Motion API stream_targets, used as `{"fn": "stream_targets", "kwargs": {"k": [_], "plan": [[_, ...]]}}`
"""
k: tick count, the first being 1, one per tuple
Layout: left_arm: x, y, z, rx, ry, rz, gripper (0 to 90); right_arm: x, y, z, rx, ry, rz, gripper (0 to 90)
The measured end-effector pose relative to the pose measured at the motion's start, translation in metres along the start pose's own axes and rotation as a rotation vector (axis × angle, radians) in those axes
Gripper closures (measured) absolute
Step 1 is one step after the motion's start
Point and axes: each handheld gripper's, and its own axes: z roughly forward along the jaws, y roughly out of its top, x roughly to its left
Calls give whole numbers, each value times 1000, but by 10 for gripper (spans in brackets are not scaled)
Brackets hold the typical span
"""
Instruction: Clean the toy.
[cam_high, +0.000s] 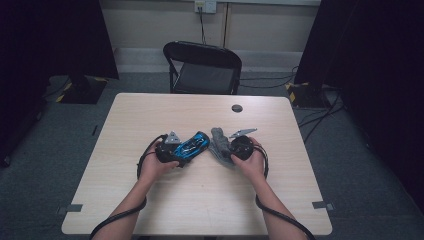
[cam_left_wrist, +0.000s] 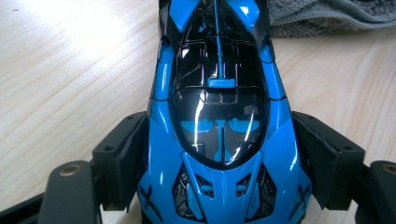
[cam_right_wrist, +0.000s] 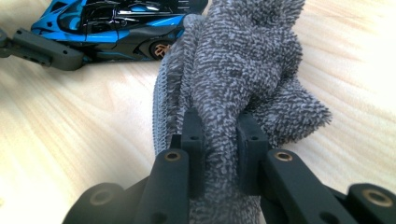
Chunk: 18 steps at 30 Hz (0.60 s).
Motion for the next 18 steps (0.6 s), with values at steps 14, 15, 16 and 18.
{"fn": "stream_targets", "kwargs": {"k": [14,15,16,18], "plan": [[0,0,0,0,0,1,240,0,-17,-14,-8,29,32,764],[0,0,0,0,0,0,240,0,-18,-16,-11,33,38,764],[0,0,0,0,0,0,240,0,-20,-17,-10,35,39,764],[0,0,0,0,1,1,240,0,-22,-19,-11,36,44,764]]}}
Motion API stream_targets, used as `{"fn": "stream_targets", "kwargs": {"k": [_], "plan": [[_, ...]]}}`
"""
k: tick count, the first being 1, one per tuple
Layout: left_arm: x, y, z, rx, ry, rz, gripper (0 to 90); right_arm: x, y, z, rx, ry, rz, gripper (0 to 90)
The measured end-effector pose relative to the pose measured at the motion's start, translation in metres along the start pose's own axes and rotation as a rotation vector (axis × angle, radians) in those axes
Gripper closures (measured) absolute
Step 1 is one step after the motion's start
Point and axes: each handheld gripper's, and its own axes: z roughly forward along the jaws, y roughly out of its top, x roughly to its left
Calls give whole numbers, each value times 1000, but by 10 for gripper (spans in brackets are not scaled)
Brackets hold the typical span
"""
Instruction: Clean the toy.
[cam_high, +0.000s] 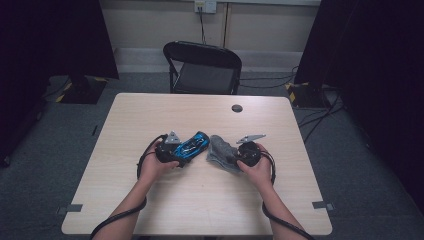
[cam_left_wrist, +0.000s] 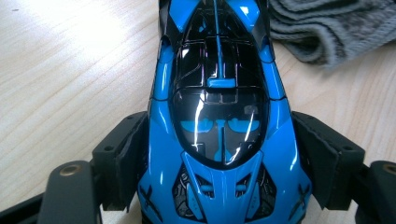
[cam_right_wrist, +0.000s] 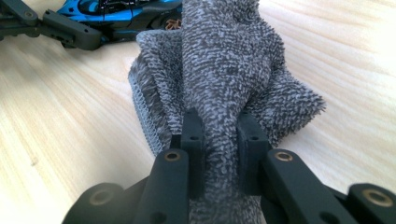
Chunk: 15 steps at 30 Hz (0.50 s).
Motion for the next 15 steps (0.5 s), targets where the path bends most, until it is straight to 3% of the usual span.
{"fn": "stream_targets", "kwargs": {"k": [15], "plan": [[0,0,0,-1,0,-1,240,-12,3,-19,-45,-41,44,764]]}}
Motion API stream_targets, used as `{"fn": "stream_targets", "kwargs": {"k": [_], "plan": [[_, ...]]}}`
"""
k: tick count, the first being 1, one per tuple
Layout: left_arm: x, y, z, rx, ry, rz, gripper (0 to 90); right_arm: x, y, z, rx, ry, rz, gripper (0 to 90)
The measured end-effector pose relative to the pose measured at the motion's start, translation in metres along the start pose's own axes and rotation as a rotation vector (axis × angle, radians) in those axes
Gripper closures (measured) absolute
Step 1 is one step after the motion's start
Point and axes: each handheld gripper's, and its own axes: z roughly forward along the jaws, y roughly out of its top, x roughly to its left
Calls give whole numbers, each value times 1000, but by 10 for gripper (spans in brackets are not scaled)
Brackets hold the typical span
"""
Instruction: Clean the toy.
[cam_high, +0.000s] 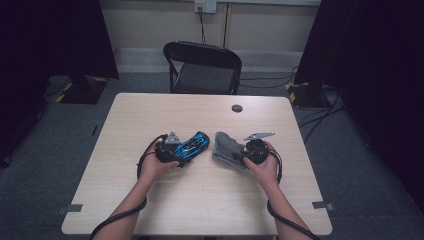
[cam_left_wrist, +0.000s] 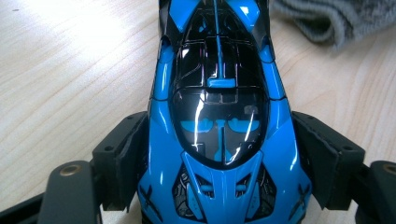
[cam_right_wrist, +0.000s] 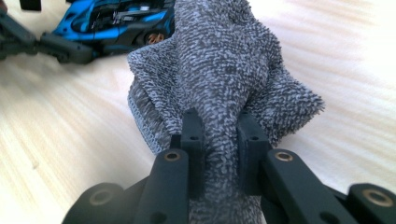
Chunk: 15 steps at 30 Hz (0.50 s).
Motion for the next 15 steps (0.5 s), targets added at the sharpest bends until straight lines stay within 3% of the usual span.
{"fn": "stream_targets", "kwargs": {"k": [8,15], "plan": [[0,0,0,0,0,0,241,-8,11,2,-29,-35,37,764],[0,0,0,0,-1,0,241,-11,20,9,-22,-46,47,764]]}}
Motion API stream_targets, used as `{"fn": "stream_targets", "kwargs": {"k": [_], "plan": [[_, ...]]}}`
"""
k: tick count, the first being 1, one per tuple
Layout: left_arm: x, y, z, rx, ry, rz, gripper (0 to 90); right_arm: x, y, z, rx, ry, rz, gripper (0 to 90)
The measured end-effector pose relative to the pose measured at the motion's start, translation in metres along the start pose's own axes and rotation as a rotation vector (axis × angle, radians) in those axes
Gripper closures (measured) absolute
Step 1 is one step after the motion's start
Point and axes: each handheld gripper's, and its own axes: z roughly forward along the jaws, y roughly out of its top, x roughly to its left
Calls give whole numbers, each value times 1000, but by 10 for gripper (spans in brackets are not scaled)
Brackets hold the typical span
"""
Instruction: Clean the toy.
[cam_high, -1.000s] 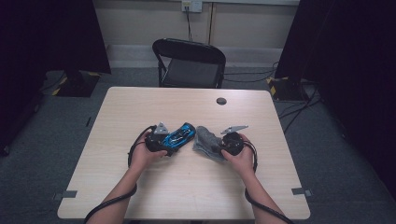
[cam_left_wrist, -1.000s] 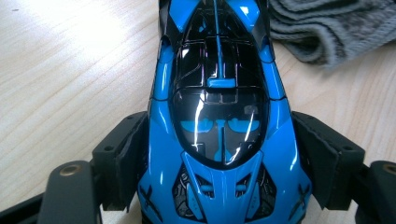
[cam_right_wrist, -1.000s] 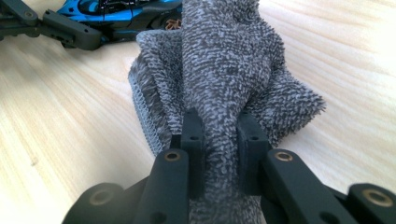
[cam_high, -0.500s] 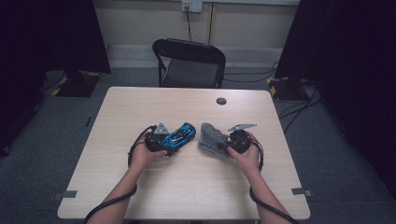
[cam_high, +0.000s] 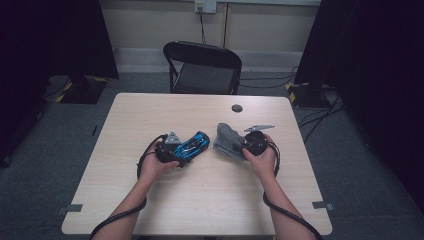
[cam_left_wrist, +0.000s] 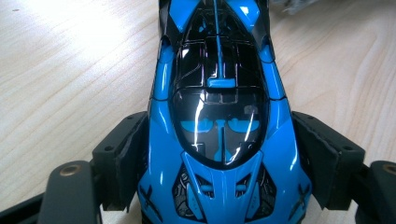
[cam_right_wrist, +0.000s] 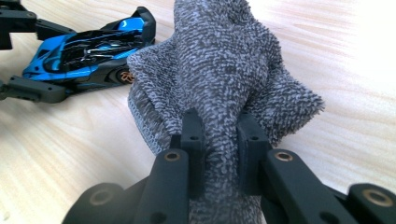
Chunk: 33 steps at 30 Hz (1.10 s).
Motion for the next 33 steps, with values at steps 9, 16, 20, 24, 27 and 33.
{"fn": "stream_targets", "kwargs": {"k": [9,16,20,24,27,33], "plan": [[0,0,0,0,1,0,240,1,3,6,4,-9,-4,763],[0,0,0,2,4,5,240,-8,19,16,-20,-67,29,764],[0,0,0,1,5,6,240,-5,32,32,-26,-95,35,764],[0,0,0,0,1,0,240,2,42,55,-21,-104,34,762],[0,0,0,1,5,6,240,8,45,71,-14,-100,17,760],[0,0,0,1,4,6,240,21,45,89,11,-52,-33,760]]}}
